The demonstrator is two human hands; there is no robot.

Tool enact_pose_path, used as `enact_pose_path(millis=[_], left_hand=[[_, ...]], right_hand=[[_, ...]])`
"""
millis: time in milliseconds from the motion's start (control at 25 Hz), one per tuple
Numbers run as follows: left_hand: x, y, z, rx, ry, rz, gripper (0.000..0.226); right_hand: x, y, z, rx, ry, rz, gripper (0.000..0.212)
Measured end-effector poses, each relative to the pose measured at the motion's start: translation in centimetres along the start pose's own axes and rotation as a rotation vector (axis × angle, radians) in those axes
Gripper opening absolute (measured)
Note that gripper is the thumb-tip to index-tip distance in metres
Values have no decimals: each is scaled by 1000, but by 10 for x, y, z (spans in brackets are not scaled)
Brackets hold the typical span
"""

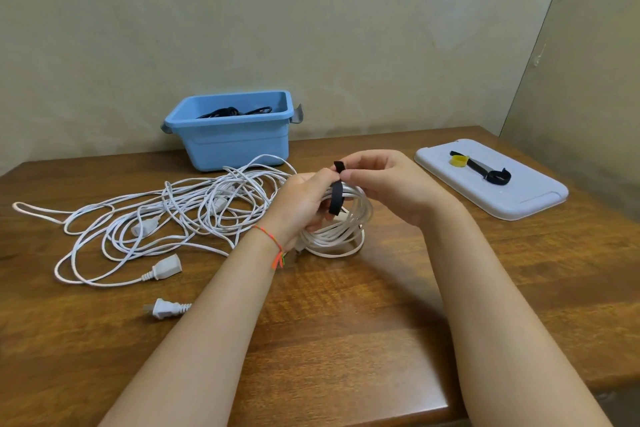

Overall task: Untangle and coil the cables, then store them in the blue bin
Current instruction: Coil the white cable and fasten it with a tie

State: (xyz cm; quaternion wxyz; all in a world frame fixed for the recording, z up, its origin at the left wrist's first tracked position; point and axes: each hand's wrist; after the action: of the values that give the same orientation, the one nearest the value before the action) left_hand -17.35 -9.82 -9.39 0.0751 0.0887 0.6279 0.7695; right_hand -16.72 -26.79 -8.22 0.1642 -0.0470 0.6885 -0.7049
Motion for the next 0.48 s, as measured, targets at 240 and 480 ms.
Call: enact_pose_path(millis=[240, 480], left_hand=[[3, 1, -1, -15, -65, -2, 12], [7, 4, -3, -79, -282, 3, 26]], right_hand=[[-5, -1, -4, -137, 221, 135, 12], [-9, -3, -2, -165, 545, 269, 9]])
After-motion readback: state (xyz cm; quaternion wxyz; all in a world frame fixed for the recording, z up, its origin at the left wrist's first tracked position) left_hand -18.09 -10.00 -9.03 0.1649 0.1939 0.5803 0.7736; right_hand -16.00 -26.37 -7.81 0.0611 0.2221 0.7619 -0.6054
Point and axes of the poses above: each hand's wrist, its own x-axis away from the middle knuckle, its own z-axis out of the back of the hand, y = z × x, and after that the axes turned 8 degrees about -x, right-handed
